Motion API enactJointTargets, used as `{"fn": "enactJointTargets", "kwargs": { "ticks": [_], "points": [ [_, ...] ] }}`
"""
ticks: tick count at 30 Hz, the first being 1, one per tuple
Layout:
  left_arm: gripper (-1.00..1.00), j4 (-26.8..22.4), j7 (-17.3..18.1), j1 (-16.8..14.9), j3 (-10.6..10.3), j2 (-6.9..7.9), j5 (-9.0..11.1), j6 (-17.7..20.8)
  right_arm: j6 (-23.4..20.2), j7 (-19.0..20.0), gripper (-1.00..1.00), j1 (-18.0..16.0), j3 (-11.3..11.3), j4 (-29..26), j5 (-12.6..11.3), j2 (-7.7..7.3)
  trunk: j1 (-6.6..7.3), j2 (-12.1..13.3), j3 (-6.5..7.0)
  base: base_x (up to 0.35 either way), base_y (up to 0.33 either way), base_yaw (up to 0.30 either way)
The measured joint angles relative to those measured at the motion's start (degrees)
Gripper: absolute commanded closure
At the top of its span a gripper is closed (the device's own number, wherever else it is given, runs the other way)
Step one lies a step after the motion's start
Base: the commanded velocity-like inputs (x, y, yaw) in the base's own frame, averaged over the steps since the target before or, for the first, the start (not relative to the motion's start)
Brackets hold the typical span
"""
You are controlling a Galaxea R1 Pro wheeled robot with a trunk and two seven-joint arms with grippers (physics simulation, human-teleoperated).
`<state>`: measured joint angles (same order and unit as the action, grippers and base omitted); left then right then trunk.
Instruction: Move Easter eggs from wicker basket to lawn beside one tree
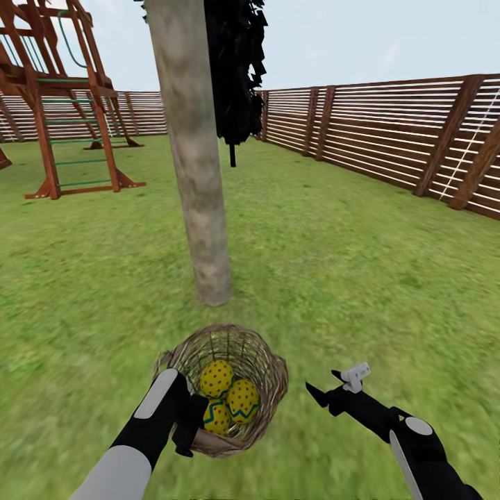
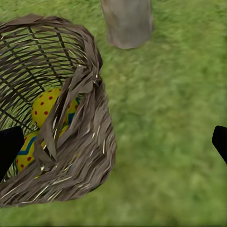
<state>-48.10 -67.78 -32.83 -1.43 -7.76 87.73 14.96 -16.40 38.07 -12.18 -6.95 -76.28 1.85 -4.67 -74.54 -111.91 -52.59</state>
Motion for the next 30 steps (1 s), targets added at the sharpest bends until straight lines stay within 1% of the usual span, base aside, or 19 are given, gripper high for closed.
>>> {"fn": "enactJointTargets", "kwargs": {
  "ticks": [5,19,26,30],
  "points": [
    [1.00,0.00,-0.35,0.00,0.00,-0.01,0.09,0.00,0.04,0.00,-1.00,0.00,0.02,-0.02,0.00,0.06,-1.10,-2.01,-1.37,0.000,0.000,0.000],
    [1.00,0.02,-0.43,0.00,0.05,-0.05,0.13,-0.01,0.13,0.07,-1.00,0.00,0.02,-0.11,-0.09,0.02,-4.17,-7.62,-3.93,0.000,0.000,0.000],
    [1.00,0.07,-0.40,0.00,0.05,-0.06,0.12,-0.01,-0.13,0.27,-1.00,0.00,0.02,-0.11,-0.14,-0.10,-5.71,-10.43,-5.63,0.000,0.000,0.000],
    [1.00,0.08,-0.43,-0.01,0.05,-0.07,0.15,-0.02,-0.13,0.27,-1.00,0.00,0.02,-0.11,-0.17,-0.10,-5.72,-10.44,-5.90,0.000,0.000,0.000]
  ]
}}
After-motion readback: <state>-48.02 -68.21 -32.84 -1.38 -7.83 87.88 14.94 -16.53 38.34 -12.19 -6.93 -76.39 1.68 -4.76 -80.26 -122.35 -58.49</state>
